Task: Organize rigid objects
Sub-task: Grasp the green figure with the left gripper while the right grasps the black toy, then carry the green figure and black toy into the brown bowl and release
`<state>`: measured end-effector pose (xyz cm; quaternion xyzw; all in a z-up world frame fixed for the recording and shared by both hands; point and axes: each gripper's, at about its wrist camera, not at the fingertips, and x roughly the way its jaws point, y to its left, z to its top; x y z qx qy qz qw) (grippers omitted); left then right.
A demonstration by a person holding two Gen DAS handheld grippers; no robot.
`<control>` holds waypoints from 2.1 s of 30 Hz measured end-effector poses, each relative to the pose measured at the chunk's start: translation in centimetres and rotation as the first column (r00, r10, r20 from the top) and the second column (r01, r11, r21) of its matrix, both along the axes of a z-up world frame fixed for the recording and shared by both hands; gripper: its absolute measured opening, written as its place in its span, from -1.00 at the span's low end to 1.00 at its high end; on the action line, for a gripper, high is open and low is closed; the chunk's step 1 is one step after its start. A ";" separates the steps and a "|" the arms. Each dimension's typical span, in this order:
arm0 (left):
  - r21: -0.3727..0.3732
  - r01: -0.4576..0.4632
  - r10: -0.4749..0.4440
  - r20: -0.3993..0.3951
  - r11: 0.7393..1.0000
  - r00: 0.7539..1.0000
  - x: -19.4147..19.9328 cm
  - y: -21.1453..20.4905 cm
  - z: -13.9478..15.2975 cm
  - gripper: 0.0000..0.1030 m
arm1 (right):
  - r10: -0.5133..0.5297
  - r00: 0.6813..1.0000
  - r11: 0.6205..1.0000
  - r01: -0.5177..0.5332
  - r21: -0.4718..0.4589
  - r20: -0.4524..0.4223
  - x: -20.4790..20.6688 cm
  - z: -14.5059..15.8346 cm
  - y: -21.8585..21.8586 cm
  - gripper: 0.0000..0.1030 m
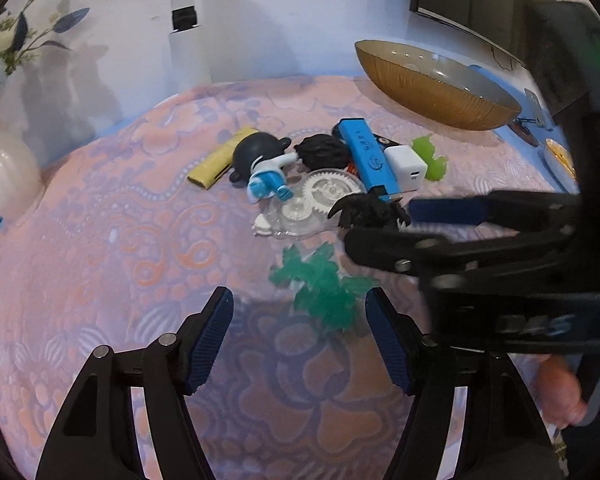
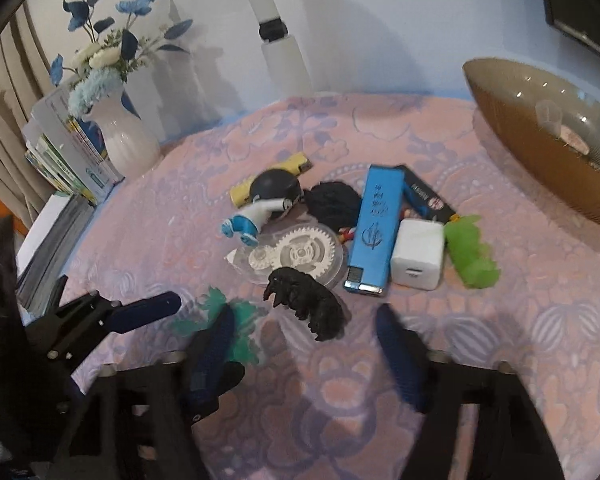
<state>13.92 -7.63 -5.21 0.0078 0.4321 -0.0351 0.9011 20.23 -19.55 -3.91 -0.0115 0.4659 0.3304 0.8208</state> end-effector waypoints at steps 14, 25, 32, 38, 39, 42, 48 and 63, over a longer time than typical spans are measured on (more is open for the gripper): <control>-0.096 -0.048 0.061 0.135 0.994 0.989 -1.8 2.0 1.9 -0.17 | -0.019 0.997 0.999 0.015 0.050 0.076 -0.8 1.1 -1.2 -0.64; -0.253 -0.107 0.156 0.182 0.962 0.971 -4.1 6.2 1.6 -0.17 | -0.060 0.998 0.998 0.060 -0.017 0.011 -2.5 0.7 -3.4 -0.59; -0.230 -0.071 0.116 0.188 0.971 0.975 -4.1 5.3 1.5 -0.17 | -0.040 0.997 0.997 0.044 0.070 -0.060 -3.6 -0.1 -5.4 0.28; -0.167 -0.037 0.071 0.201 0.985 0.977 -4.4 3.9 1.5 -0.17 | 0.003 1.000 1.000 -0.003 0.003 -0.023 -4.3 -0.2 -2.0 0.36; -0.164 -0.034 0.068 0.202 0.986 0.977 -4.4 3.9 1.5 -0.17 | -0.004 1.000 1.000 0.004 -0.025 -0.005 -4.3 -0.1 -1.5 0.36; -0.167 -0.030 0.064 0.199 0.985 0.978 -4.3 3.9 1.5 -0.17 | -0.044 0.998 0.987 0.049 -0.152 0.041 -4.0 -0.5 0.0 0.36; -0.177 -0.038 0.072 0.190 0.984 0.979 -4.1 4.0 1.3 -0.17 | -0.055 0.992 0.970 0.079 -0.228 0.111 -3.9 -0.7 0.4 -0.15; -0.099 0.098 -0.066 0.287 0.990 0.956 -0.8 -1.8 9.7 -0.17 | -0.364 0.897 0.927 0.376 0.002 0.252 0.5 9.1 -13.7 -0.16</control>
